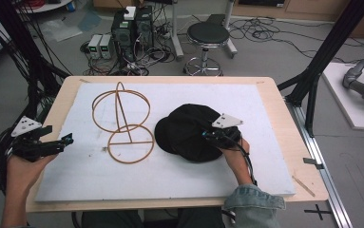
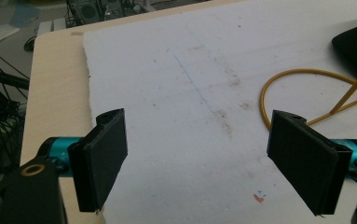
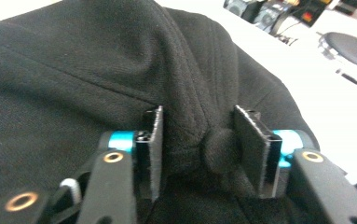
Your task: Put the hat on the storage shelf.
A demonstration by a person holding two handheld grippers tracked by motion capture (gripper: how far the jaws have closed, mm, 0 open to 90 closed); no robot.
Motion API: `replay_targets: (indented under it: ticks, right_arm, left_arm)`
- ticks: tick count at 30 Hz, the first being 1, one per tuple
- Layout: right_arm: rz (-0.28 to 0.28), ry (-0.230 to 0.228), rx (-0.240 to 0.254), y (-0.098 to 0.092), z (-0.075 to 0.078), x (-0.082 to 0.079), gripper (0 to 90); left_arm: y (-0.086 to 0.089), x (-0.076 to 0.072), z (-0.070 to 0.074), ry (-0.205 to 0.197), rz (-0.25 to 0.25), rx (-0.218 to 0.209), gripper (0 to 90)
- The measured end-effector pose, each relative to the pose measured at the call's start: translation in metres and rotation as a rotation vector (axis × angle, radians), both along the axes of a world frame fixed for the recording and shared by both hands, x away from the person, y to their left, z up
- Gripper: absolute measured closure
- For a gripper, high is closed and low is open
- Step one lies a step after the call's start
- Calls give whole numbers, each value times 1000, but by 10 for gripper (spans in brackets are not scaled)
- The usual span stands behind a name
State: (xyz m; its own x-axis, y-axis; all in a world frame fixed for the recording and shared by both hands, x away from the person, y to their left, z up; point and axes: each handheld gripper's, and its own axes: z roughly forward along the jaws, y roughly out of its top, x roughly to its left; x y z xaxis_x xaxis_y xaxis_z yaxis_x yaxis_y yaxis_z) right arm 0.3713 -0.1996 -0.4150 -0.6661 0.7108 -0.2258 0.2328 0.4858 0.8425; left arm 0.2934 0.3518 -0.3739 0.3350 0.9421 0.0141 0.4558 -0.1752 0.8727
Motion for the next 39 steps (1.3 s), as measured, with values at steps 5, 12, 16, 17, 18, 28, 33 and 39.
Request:
replay_targets:
  ticks: [5, 12, 16, 17, 18, 28, 33, 39]
  right_arm:
    - [-3, 9, 15, -1, 0, -1, 623]
    - [-15, -23, 85, -5, 8, -6, 658]
    - [-23, -36, 114, -7, 14, -10, 673]
    - [-23, -45, 113, -7, 17, -11, 675]
    - [-25, -54, 124, -7, 19, -12, 678]
    - [-57, -107, 153, -7, 36, -24, 686]
    - [-58, -133, 146, -5, 45, -28, 688]
    - [-73, -176, 174, -8, 62, -34, 690]
  left_arm:
    - [-1, 1, 0, 3, -5, 2, 204]
    - [-1, 3, 0, 1, -4, -1, 204]
    - [-1, 3, 1, -1, 0, -5, 204]
    - [-1, 3, 1, -3, -1, -7, 204]
    - [-1, 3, 1, -3, -1, -6, 204]
    - [-1, 3, 4, -13, -4, -12, 204]
    - [-1, 3, 5, -18, -5, -16, 204]
    - [-1, 4, 6, -17, -9, -18, 204]
